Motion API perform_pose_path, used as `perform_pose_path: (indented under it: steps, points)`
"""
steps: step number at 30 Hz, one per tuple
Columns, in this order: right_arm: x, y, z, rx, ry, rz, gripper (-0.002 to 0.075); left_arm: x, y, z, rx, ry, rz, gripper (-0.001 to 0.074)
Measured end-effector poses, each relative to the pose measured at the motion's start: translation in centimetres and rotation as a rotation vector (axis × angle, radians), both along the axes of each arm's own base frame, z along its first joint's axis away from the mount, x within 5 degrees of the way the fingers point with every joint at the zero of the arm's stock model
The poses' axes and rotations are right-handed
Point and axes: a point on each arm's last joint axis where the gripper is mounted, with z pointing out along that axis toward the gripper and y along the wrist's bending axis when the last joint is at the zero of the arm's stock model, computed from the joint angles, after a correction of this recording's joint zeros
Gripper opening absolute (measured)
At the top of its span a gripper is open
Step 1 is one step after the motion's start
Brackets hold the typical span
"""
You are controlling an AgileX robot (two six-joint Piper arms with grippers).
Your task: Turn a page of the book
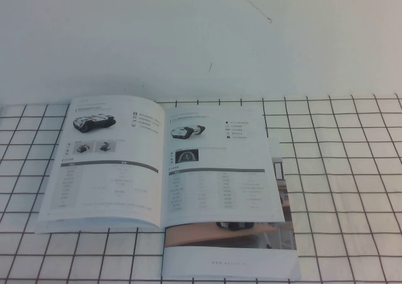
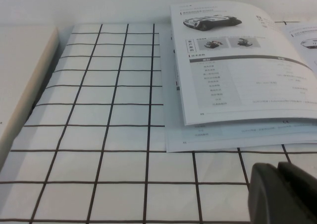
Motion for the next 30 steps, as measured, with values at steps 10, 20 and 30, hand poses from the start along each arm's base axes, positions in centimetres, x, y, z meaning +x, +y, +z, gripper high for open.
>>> perform_pose_path:
  steps: [10,20,30]
  points:
    - [0.0,-0.1,0.0,-0.015,-0.013,-0.014,-0.0002,0.0,0.0,0.0,0.000,0.000,0.000,-0.0004]
    - [-2.4,-1.7,1.0,-0.103,-0.254,-0.158,-0.0002,0.0,0.0,0.0,0.000,0.000,0.000,-0.0004]
    - [-3.1,-2.1,0.3,-0.112,-0.304,-0.238,-0.0002,0.0,0.0,0.0,0.000,0.000,0.000,-0.0004]
